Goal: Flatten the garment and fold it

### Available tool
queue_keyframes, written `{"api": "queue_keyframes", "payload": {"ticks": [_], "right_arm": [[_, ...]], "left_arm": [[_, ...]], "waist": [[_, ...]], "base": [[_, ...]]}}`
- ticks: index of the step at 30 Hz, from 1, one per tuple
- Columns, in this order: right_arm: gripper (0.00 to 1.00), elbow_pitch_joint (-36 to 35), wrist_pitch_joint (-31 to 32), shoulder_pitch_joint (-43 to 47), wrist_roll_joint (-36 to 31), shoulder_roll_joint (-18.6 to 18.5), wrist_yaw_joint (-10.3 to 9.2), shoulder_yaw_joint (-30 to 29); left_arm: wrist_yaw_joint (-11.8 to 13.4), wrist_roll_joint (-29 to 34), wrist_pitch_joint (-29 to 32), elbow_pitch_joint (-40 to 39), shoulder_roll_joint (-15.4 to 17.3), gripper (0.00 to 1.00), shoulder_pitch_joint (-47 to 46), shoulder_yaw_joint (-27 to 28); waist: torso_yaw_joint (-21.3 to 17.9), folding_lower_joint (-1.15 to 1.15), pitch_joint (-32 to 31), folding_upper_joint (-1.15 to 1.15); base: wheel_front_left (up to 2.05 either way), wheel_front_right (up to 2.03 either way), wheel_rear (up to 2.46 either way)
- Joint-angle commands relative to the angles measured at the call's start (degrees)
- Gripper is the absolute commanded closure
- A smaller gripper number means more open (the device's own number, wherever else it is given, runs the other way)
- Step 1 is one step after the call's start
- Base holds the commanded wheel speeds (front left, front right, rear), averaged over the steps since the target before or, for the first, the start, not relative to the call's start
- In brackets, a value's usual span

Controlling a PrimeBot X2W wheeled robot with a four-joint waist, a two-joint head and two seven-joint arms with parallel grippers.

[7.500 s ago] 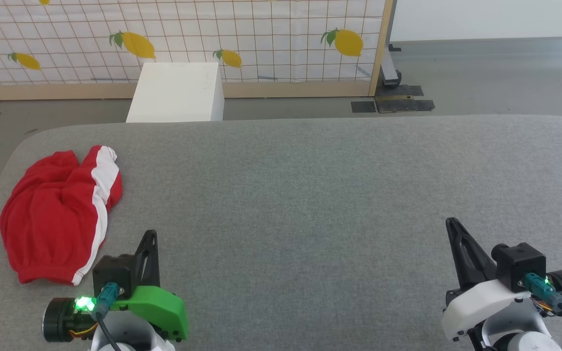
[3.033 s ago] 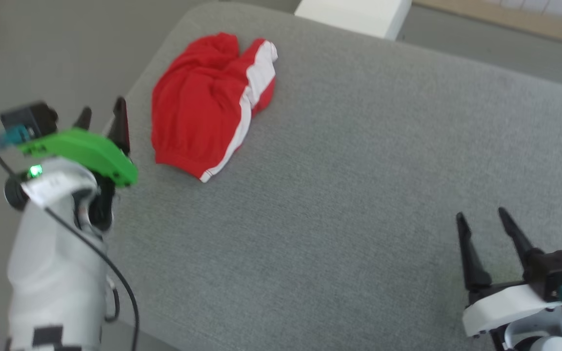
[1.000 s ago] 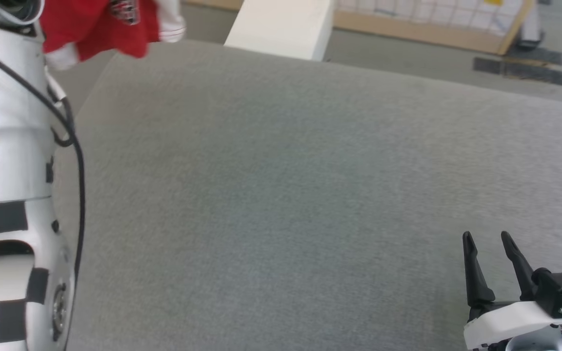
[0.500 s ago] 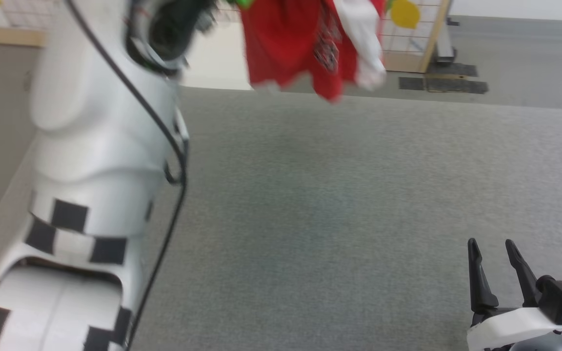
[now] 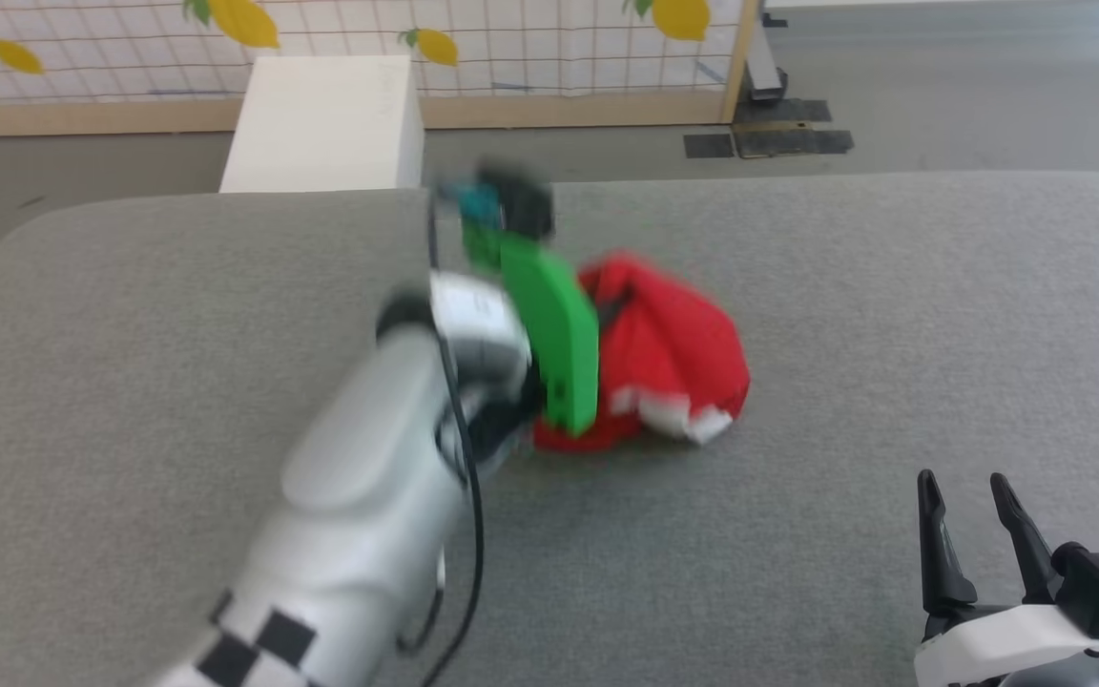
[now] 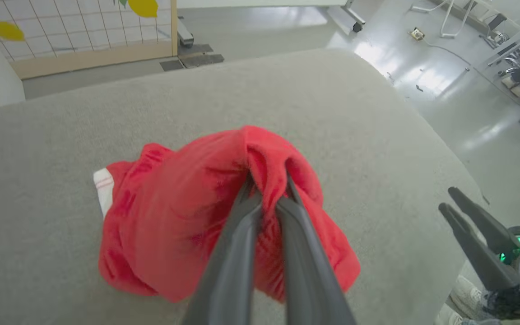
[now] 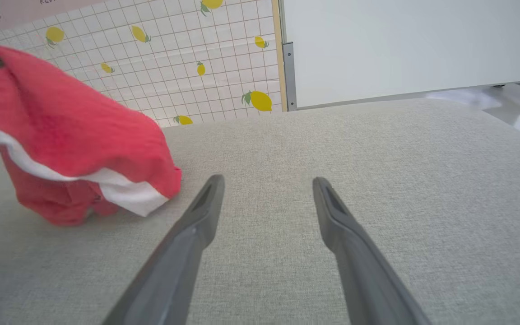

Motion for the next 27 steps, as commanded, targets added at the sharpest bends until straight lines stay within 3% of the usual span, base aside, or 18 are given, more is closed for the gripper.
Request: {"api": "queue_keyframes", "payload": {"ticks": [1,3,10,11,12,13,22,27], "right_arm": [[0.00,0.27,-0.57,-0.61,0.37,0.01,-0.09,0.04],[0.00,0.64,-0.76,-0.44,0.41,0.02,-0.09,0.01],[0.00,1.12,-0.98,-0.20,0.50,0.02,-0.09,0.02],[0.00,1.19,-1.00,-0.18,0.53,0.02,-0.09,0.13],[0.00,1.29,-1.01,-0.15,0.54,0.02,-0.09,0.24],[0.00,1.41,-1.03,-0.07,0.57,0.02,-0.09,0.28],[0.00,1.61,-1.20,1.04,0.89,0.02,-0.09,-0.05],[0.00,1.62,-0.66,0.20,1.28,0.02,-0.09,0.00]], "left_arm": [[0.47,0.79,-0.37,1.59,-0.13,1.00,2.76,-1.13],[1.50,0.99,1.55,6.54,-0.30,1.00,8.74,-4.60],[3.13,0.22,6.08,11.42,-0.51,1.00,14.23,-8.39],[3.54,-0.18,6.01,11.52,-0.53,0.95,14.48,-8.20],[3.92,-0.64,5.54,11.33,-0.54,0.53,14.59,-7.71],[4.40,-1.40,4.91,10.86,-0.56,0.00,14.66,-6.90],[5.76,-11.25,-3.45,-1.70,0.15,0.00,14.54,5.66],[6.71,-10.22,-16.33,-9.46,4.25,0.00,17.13,13.85]], "waist": [[-0.98,0.00,0.38,0.00],[-1.45,0.00,0.49,0.00],[-0.54,0.00,0.19,0.00],[-0.33,0.00,0.00,0.00],[-0.17,0.00,-0.24,0.00],[0.10,0.00,-0.52,0.00],[3.26,0.00,-2.64,0.00],[4.11,0.00,-3.17,0.00]], "base": [[0.00,0.00,0.00],[0.00,0.00,0.00],[0.00,0.00,0.00],[0.00,0.00,0.00],[0.00,0.00,0.00],[0.00,0.00,0.00],[0.00,0.00,0.00],[0.00,0.00,0.00]]}}
